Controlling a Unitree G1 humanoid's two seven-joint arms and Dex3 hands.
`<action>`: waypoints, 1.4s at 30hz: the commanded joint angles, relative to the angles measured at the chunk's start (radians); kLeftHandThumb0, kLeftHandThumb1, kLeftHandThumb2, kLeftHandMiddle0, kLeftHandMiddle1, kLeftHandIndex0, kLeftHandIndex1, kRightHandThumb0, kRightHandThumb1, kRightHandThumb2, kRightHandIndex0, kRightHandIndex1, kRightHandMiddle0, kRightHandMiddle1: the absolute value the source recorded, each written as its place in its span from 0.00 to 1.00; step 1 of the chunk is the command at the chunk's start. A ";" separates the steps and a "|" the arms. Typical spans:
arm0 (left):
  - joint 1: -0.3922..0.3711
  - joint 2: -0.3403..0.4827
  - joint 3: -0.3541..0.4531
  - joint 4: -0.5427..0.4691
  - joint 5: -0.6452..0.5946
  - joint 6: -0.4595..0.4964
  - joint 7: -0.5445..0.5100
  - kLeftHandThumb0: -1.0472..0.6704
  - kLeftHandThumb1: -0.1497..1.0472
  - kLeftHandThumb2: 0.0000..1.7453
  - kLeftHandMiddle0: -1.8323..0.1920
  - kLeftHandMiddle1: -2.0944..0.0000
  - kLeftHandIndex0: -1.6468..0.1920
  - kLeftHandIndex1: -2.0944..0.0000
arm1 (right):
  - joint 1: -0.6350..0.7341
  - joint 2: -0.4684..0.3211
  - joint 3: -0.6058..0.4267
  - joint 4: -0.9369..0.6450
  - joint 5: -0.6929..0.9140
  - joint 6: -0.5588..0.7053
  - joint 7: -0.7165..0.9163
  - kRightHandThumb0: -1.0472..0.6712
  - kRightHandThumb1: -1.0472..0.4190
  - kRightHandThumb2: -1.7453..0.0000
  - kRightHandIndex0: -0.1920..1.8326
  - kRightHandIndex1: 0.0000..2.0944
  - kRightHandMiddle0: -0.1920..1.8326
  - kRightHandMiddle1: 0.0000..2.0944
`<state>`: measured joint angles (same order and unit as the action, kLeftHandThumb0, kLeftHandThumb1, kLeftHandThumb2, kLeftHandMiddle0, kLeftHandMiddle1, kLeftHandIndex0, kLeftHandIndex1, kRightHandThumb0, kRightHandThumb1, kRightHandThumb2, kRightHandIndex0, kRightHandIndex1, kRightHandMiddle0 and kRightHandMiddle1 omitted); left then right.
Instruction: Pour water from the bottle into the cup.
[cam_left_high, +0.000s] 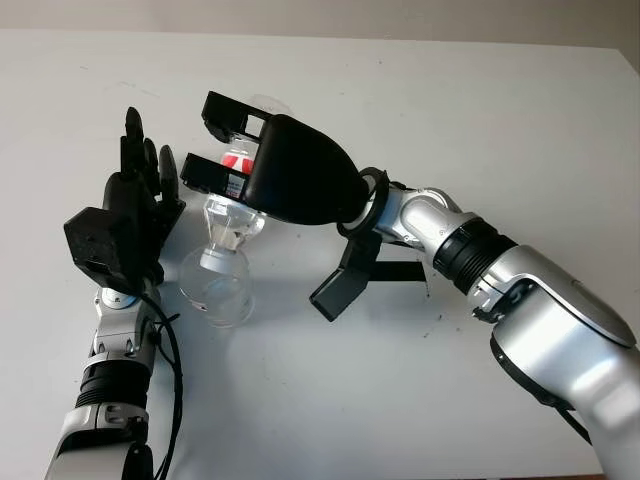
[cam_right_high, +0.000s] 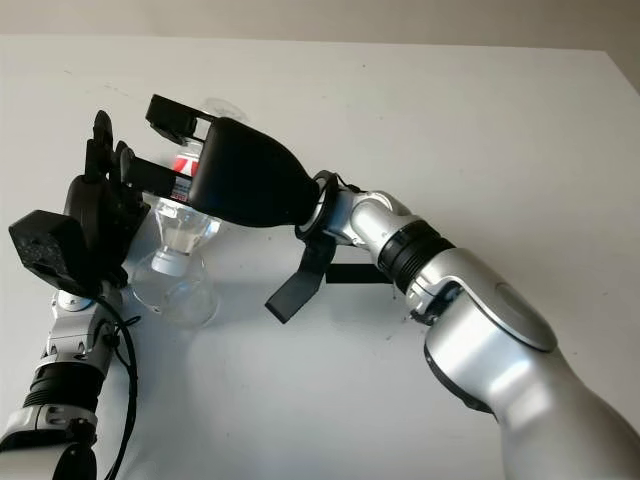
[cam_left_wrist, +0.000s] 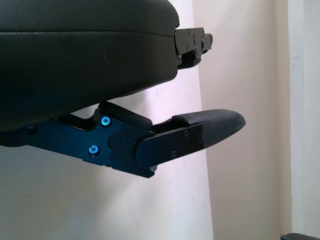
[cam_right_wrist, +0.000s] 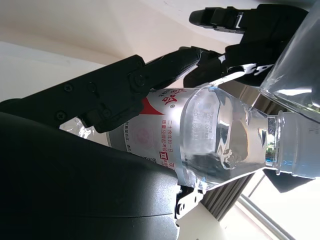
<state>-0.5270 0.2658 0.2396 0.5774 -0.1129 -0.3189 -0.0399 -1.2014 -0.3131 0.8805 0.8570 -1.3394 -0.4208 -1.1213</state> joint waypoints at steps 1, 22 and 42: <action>-0.010 -0.003 0.001 -0.013 -0.001 -0.003 0.002 0.18 1.00 0.37 0.95 0.97 0.97 0.97 | -0.015 -0.008 0.000 -0.030 0.000 0.005 -0.003 0.36 0.00 0.96 0.67 1.00 0.48 1.00; 0.000 -0.003 0.006 -0.009 -0.007 -0.012 -0.003 0.19 1.00 0.38 0.95 0.97 0.96 0.97 | 0.270 0.010 -0.524 -0.084 1.139 -0.255 1.070 0.54 0.00 0.93 0.56 1.00 0.46 1.00; 0.008 -0.011 0.006 -0.040 -0.009 0.004 0.000 0.19 1.00 0.40 0.96 0.97 0.97 0.98 | 0.737 0.034 -0.919 -0.914 1.662 0.709 1.375 0.47 0.00 0.83 0.61 1.00 0.31 1.00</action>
<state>-0.5249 0.2510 0.2436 0.5568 -0.1219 -0.3187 -0.0421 -0.4763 -0.2836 -0.0163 -0.0078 0.3210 0.2825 0.2599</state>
